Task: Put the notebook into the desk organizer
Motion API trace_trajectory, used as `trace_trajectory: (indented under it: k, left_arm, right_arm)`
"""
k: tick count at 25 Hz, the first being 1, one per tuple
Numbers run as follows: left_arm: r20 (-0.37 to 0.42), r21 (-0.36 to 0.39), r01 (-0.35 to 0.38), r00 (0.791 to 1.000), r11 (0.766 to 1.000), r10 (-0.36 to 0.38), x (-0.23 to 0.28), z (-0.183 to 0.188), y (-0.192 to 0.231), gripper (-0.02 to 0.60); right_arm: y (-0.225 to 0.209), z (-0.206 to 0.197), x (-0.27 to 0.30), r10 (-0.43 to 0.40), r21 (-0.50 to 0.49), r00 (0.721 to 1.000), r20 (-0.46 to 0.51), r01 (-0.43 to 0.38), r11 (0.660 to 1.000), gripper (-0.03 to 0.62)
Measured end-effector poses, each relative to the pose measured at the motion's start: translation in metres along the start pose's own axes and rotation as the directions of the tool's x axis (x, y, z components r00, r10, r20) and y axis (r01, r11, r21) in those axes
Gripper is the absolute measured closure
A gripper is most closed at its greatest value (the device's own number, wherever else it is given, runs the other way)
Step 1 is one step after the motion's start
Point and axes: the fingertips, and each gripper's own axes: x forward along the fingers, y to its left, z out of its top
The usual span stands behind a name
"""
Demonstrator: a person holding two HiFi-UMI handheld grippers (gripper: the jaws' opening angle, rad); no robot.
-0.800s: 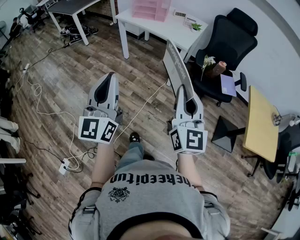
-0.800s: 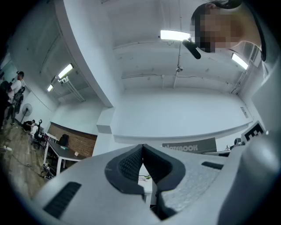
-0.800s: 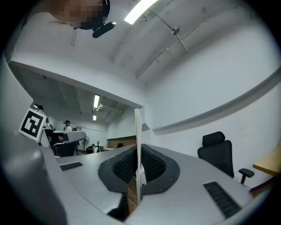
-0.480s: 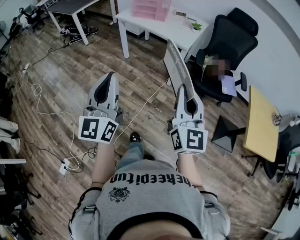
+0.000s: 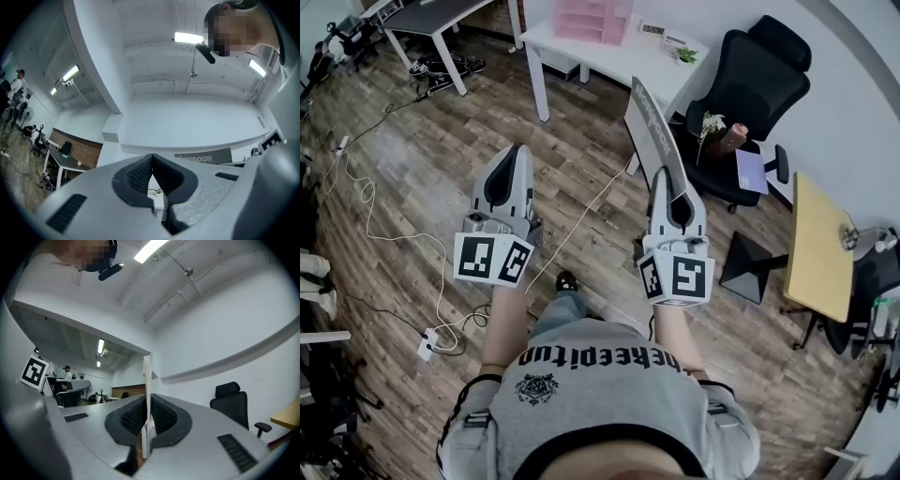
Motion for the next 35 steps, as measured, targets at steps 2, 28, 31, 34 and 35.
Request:
trace_trajectory:
  k: [2, 28, 31, 34, 35]
  left_arm:
    - [0.005, 0.0, 0.004, 1.0, 1.0, -0.004, 0.01, -0.001, 0.006, 0.577]
    - [-0.005, 0.023, 0.049, 0.999, 0.999, -0.049, 0.098, -0.028, 0.118, 0.577]
    - [-0.007, 0.018, 0.042, 0.999, 0.999, -0.042, 0.102, -0.032, 0.126, 0.577]
    - [-0.015, 0.021, 0.02, 1.0, 1.0, -0.019, 0.109, -0.038, 0.138, 0.577]
    - [-0.014, 0.022, 0.013, 1.0, 1.0, -0.013, 0.113, -0.039, 0.142, 0.577]
  right_arm:
    - [-0.001, -0.001, 0.011, -0.003, -0.003, 1.0, 0.003, 0.003, 1.0, 0.585]
    - [0.019, -0.042, 0.144, -0.044, 0.02, 0.999, 0.004, 0.044, 0.999, 0.585]
    - [0.021, -0.046, 0.152, -0.044, 0.008, 0.999, -0.006, 0.044, 0.999, 0.585]
    - [0.02, -0.051, 0.164, -0.044, 0.008, 0.999, -0.011, 0.045, 0.999, 0.585]
    - [0.019, -0.053, 0.17, -0.043, 0.009, 0.999, -0.01, 0.044, 0.999, 0.585]
